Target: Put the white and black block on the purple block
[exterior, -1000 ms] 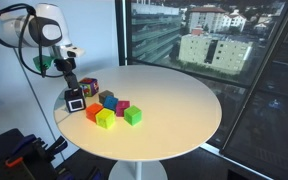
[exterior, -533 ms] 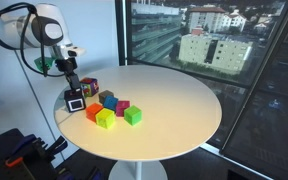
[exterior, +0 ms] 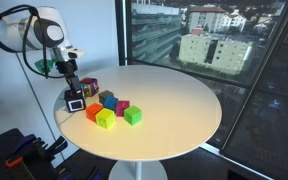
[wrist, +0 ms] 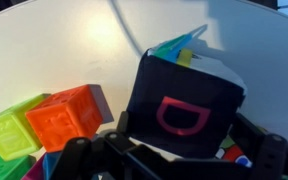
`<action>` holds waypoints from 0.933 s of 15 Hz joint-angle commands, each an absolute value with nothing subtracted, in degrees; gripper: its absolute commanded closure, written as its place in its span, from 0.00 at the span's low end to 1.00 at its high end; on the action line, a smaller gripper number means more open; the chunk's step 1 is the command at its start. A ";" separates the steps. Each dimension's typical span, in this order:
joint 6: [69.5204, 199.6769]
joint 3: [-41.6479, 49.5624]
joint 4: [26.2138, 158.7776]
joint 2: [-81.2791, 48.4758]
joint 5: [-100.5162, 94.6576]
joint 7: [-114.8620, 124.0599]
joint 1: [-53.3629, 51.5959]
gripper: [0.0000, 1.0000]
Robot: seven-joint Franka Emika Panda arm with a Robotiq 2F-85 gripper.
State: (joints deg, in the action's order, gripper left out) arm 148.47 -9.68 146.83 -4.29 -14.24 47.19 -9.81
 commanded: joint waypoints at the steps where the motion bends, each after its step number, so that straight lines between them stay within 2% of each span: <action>1: 147.40 -8.64 145.97 -5.28 -16.07 49.21 -10.93 0.00; 3: 147.43 -8.37 145.93 -5.49 -16.78 49.36 -11.01 0.01; 4: 147.41 -8.22 145.89 -5.46 -16.98 49.34 -11.03 0.26; 5: 147.33 -8.08 145.84 -5.38 -17.34 49.41 -11.05 0.26; 12: 145.87 -7.91 144.81 -4.15 -15.19 46.84 -10.62 0.74; 14: 145.29 -7.68 144.55 -3.52 -14.78 46.20 -10.43 0.81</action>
State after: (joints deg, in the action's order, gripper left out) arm 147.71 -8.34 145.61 -4.63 -15.61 47.38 -10.34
